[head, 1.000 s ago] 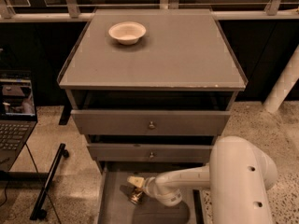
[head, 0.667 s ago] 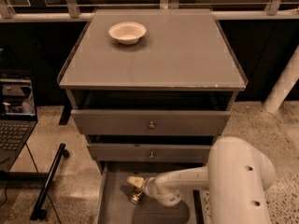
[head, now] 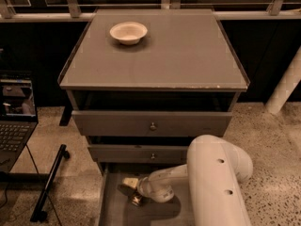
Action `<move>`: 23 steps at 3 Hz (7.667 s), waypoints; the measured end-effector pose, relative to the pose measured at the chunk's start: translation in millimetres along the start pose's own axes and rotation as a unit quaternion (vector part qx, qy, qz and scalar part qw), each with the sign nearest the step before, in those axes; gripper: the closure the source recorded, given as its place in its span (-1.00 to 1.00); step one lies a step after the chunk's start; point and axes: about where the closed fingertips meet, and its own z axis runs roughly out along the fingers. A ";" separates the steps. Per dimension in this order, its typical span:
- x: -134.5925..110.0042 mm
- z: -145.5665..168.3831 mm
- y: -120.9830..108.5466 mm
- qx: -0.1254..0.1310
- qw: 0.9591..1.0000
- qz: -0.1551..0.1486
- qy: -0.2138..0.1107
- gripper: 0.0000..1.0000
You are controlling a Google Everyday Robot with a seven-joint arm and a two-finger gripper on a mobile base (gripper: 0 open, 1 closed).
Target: Pick orange can from bottom drawer and place on counter
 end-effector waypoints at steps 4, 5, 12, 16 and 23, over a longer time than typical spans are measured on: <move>-1.3 37.2 -3.6 0.021 1.000 0.010 0.020 -1.00; -1.3 37.2 -3.6 0.021 1.000 0.010 0.020 -0.65; 61.5 -70.3 26.3 -0.138 0.985 -0.096 0.033 1.00; 53.0 -162.4 4.0 -0.200 0.978 -0.061 0.006 1.00; -23.6 -458.4 100.7 -0.236 0.930 -0.255 -0.120 1.00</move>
Offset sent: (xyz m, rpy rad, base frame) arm 0.0192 0.0147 -0.0401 -0.0124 0.0572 0.0015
